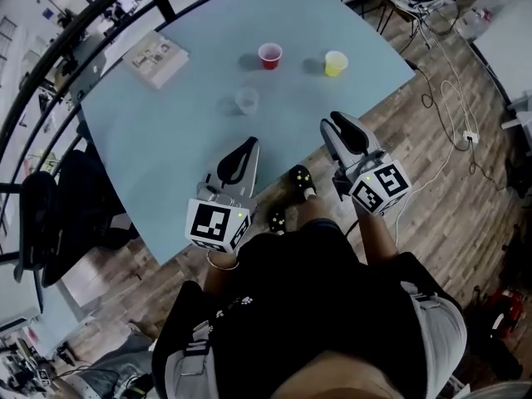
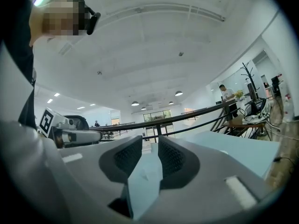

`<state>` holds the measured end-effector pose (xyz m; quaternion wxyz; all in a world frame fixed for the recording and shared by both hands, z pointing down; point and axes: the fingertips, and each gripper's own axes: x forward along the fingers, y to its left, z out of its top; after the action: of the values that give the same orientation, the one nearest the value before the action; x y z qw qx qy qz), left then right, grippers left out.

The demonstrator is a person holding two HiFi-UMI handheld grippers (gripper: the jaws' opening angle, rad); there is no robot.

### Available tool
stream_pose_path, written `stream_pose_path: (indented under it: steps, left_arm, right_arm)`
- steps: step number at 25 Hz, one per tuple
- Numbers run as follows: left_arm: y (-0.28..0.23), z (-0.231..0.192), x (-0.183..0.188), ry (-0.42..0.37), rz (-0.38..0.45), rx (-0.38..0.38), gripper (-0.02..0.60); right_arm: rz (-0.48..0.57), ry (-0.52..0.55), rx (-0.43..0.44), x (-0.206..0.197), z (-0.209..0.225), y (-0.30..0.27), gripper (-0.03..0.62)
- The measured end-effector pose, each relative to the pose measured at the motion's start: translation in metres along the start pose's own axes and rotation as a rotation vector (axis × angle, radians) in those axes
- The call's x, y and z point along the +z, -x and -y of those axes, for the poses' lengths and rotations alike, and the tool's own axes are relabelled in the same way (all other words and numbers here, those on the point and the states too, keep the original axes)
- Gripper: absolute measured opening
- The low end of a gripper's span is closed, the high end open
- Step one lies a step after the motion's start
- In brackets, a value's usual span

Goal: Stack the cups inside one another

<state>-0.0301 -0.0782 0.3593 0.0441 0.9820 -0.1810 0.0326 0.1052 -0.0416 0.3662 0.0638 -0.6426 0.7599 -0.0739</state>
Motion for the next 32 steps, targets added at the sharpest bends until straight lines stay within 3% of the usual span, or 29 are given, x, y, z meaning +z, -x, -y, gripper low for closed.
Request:
stream_pose_path:
  steps: [12,27,32]
  left_arm:
    - [-0.019,-0.055,0.013,-0.011,-0.018,0.258,-0.008]
    - [-0.035,-0.096,0.021,0.016,-0.045,0.549,-0.008]
    - [-0.034,-0.101,0.022,0.023,-0.064,0.637,-0.008]
  right_arm:
    - [-0.037,0.005,0.112,-0.004,0.058,-0.095,0.117]
    - [-0.201,0.045,0.202,-0.065,0.119,-0.209,0.173]
    - [-0.259,0.055,0.199,-0.086,0.137,-0.232,0.221]
